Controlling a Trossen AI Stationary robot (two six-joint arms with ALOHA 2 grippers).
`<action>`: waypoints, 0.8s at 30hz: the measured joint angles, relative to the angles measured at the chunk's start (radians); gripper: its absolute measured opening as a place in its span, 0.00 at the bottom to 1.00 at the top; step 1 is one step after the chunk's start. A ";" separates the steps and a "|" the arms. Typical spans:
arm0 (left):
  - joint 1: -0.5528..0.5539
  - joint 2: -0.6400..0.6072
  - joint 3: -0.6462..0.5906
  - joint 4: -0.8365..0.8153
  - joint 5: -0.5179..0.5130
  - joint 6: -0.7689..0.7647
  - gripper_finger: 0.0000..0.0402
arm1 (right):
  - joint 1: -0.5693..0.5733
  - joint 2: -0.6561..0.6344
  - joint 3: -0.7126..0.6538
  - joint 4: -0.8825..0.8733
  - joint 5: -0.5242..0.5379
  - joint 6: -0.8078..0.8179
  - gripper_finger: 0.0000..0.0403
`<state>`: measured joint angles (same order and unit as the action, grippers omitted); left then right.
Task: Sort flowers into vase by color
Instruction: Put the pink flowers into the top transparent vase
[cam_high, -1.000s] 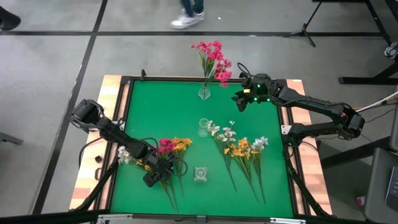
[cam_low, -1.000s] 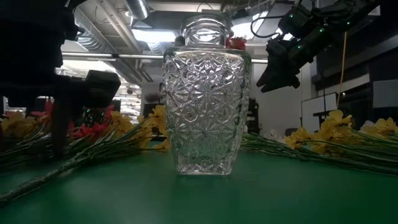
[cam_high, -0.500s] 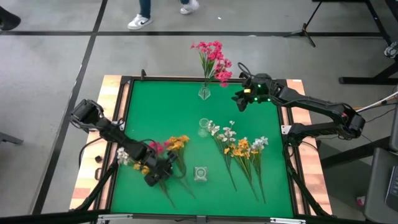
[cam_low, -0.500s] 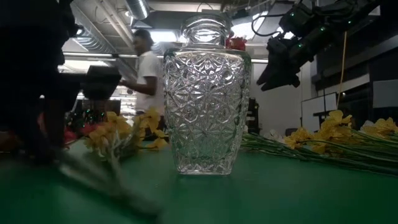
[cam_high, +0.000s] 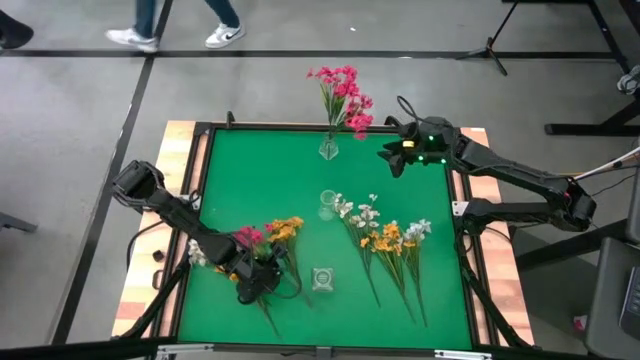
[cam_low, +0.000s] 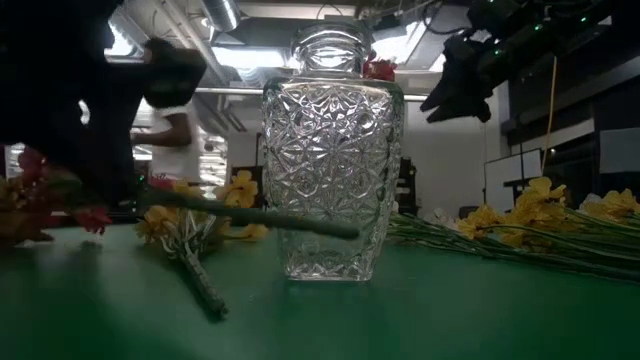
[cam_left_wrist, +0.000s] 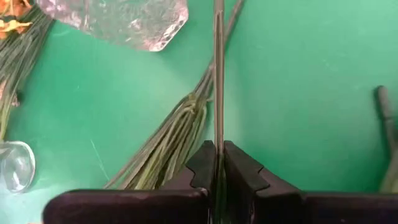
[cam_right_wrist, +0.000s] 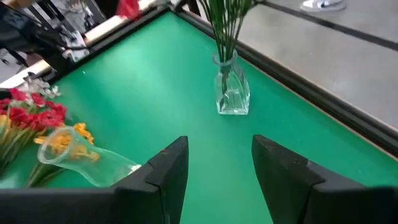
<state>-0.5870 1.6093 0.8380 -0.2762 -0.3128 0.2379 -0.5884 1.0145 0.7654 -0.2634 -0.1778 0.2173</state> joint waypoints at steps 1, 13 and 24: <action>-0.003 0.000 0.015 -0.022 -0.010 -0.004 0.04 | 0.000 -0.012 0.000 0.000 -0.005 0.000 0.44; -0.038 0.000 0.182 -0.268 -0.048 -0.026 0.04 | 0.000 -0.113 0.000 -0.046 -0.079 0.064 0.44; -0.077 -0.002 0.418 -0.486 -0.109 -0.014 0.05 | 0.000 -0.122 0.000 -0.051 -0.221 0.120 0.44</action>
<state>-0.6636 1.6073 1.2560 -0.7626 -0.4222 0.2239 -0.5884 0.8925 0.7654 -0.3146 -0.3991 0.3377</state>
